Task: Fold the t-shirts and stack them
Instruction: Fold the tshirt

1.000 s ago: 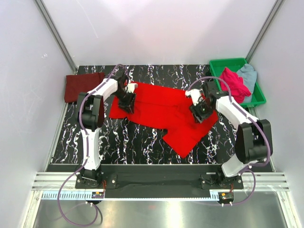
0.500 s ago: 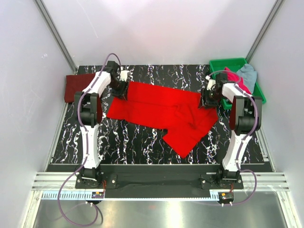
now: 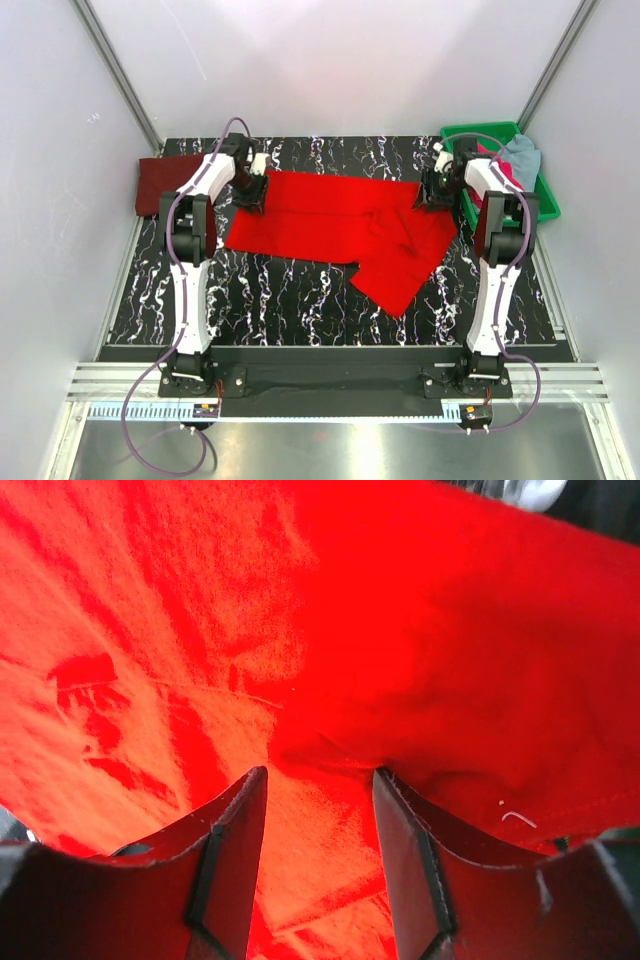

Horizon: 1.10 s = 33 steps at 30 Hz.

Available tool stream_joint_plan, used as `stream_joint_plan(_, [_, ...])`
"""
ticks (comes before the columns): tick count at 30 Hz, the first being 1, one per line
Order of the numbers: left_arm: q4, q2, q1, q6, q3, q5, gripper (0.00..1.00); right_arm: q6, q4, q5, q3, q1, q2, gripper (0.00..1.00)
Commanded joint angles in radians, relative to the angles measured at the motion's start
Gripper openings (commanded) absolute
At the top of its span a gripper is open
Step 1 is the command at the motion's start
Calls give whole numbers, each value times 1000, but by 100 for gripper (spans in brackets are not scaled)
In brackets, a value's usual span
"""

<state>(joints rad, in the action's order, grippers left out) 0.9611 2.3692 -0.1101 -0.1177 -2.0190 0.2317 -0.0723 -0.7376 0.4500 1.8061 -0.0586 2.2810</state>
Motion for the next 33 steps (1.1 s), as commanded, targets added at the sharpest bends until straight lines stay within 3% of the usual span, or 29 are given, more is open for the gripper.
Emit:
stream_joint_plan(1, [-10,-20,-3,21,55,-69,46,-9,-43,-13,97,-4,89,55])
stream_joint_plan(11, [-9,-11,15,6,3,-118,47,-44,-140,-45,452,-4,271,59])
stream_joint_plan(15, [-10,-21,12,-7,-14,-124,46,-58,-132,-45,472,-1,272,59])
stream_joint_plan(19, [-7,-131,12,-65,-18,-126,44,-101,-134,-37,435,5,149,60])
stream_joint_plan(24, [17,-351,29,-47,-7,1,83,-150,-96,-14,305,14,-82,61])
stream_joint_plan(27, [62,-454,52,9,35,113,89,-239,-56,9,130,37,-274,61])
stream_joint_plan(33, [-4,-674,107,115,388,126,88,-441,-27,16,-298,155,-616,61])
